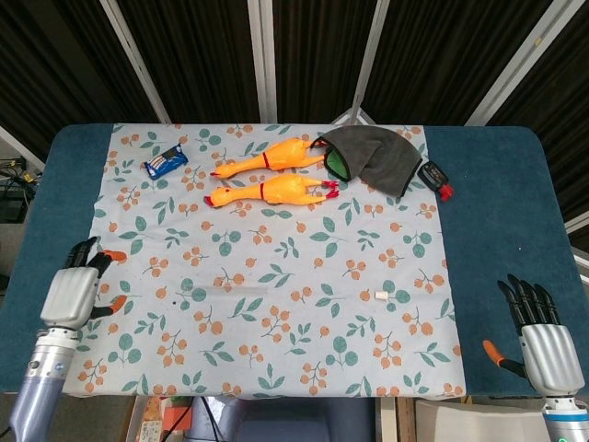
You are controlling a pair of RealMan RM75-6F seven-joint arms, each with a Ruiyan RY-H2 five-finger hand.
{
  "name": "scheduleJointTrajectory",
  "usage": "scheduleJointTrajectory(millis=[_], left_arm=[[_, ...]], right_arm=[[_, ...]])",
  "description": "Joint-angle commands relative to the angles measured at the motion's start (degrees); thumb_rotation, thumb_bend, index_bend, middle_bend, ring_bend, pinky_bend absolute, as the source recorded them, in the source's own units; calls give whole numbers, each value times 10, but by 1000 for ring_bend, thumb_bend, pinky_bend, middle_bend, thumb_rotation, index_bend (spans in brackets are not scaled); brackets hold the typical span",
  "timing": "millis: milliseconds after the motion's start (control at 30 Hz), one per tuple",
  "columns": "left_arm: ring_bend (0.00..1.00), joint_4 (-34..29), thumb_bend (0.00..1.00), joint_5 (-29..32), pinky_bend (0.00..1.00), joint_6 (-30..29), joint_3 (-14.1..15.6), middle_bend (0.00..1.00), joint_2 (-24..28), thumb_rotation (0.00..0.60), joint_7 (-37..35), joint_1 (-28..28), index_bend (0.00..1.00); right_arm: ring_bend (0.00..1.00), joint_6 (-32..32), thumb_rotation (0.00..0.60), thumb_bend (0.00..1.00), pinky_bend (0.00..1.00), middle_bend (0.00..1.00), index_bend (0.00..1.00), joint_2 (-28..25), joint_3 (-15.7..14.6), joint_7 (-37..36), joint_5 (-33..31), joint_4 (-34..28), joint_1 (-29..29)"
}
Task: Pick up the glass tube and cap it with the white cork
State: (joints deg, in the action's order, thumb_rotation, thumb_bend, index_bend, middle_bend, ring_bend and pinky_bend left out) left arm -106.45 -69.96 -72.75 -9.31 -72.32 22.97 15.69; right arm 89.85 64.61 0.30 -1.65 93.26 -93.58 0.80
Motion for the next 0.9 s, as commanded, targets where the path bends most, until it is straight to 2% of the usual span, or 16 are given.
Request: scheduleJointTrajectory(millis=[33, 133, 367, 533, 900], left_arm=[[0, -1, 346, 57, 0, 24, -19, 309, -59, 600, 67, 44, 333], [0, 19, 349, 108, 0, 28, -30, 311, -123, 600, 115, 74, 367], [0, 53, 357, 153, 0, 12, -29, 319, -204, 600, 166, 107, 417], [0, 85, 366, 168, 0, 3, -33, 335, -250, 600, 183, 127, 420], [0, 138, 411, 219, 0, -4, -50, 342, -315, 600, 207, 158, 433]], right_arm=[[0, -1, 600, 269, 0, 0, 0, 0, 0, -2, 0, 1, 0], [0, -4, 600, 269, 0, 0, 0, -2, 0, -7, -4, -1, 1], [0, -5, 600, 269, 0, 0, 0, -3, 0, -11, -6, -2, 1], [0, -6, 600, 268, 0, 0, 0, -3, 0, -11, -5, -2, 1], [0, -5, 600, 269, 0, 0, 0, -6, 1, -16, -10, -3, -1]])
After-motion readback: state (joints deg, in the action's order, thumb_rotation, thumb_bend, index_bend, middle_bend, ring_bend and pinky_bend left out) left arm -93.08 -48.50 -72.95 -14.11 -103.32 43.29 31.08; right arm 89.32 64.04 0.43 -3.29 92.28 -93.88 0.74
